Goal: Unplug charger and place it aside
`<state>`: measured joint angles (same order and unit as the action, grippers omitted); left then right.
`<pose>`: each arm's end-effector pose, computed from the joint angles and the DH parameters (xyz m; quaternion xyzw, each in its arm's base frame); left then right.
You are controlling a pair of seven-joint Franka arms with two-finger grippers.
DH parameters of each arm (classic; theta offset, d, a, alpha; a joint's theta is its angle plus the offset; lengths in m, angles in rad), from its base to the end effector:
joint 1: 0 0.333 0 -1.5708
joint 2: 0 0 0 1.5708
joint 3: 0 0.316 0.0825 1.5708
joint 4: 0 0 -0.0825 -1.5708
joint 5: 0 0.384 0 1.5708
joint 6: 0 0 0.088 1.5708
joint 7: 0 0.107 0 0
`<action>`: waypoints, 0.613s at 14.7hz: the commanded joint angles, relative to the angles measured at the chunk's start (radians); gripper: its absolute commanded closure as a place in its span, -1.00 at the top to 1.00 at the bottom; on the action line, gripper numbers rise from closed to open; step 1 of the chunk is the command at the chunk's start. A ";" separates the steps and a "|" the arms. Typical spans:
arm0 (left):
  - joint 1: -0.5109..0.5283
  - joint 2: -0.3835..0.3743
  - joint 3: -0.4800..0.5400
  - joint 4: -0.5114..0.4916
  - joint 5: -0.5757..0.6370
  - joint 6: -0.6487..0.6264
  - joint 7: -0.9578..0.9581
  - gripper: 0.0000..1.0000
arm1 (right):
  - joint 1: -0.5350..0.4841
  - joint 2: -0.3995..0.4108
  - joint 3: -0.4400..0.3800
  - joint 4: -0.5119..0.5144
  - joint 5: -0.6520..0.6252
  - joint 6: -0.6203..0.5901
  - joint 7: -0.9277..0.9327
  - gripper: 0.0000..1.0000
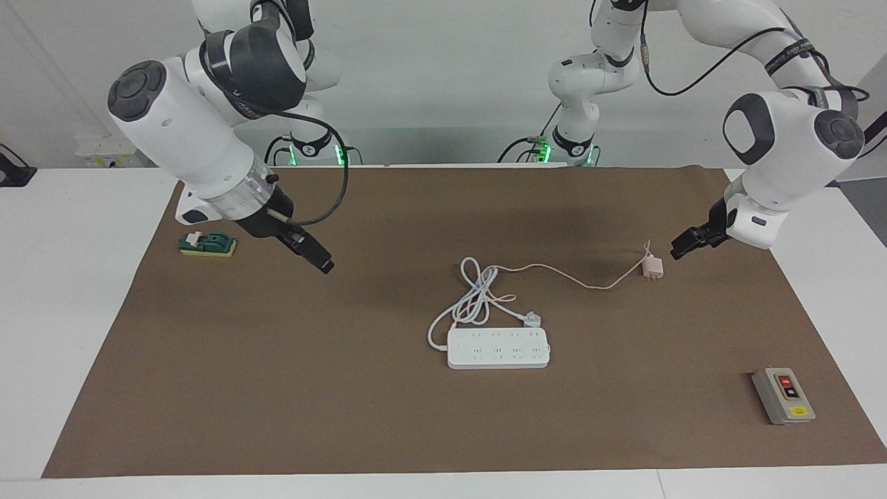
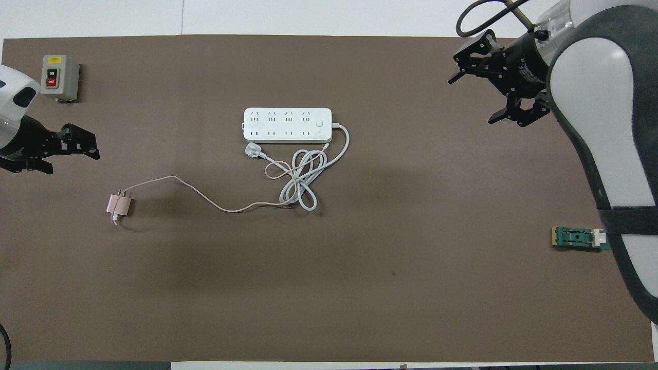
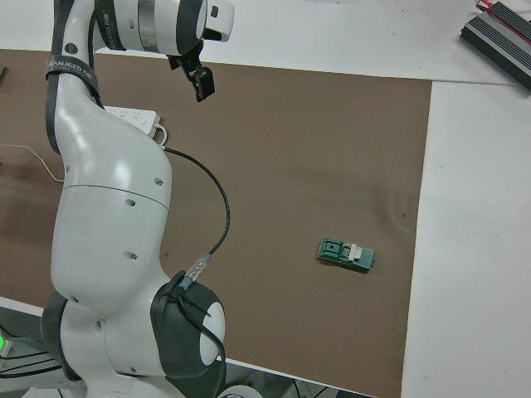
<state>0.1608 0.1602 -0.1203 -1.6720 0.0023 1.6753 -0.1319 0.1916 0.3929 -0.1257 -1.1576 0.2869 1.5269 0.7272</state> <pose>0.5935 0.0283 0.4935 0.9932 0.0856 -0.0781 0.0049 0.6590 0.0931 0.5792 -0.9420 0.3136 0.0561 0.1056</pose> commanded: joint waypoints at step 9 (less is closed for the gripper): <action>-0.136 -0.169 0.067 -0.058 -0.013 -0.160 0.087 1.00 | -0.080 -0.179 0.009 -0.106 -0.282 -0.028 -0.705 1.00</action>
<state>0.0445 0.0413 -0.0850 -1.6600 0.0014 1.5067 -0.0698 0.1141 0.2937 -0.1266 -1.1738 0.0522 1.4936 0.1097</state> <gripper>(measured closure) 0.000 0.000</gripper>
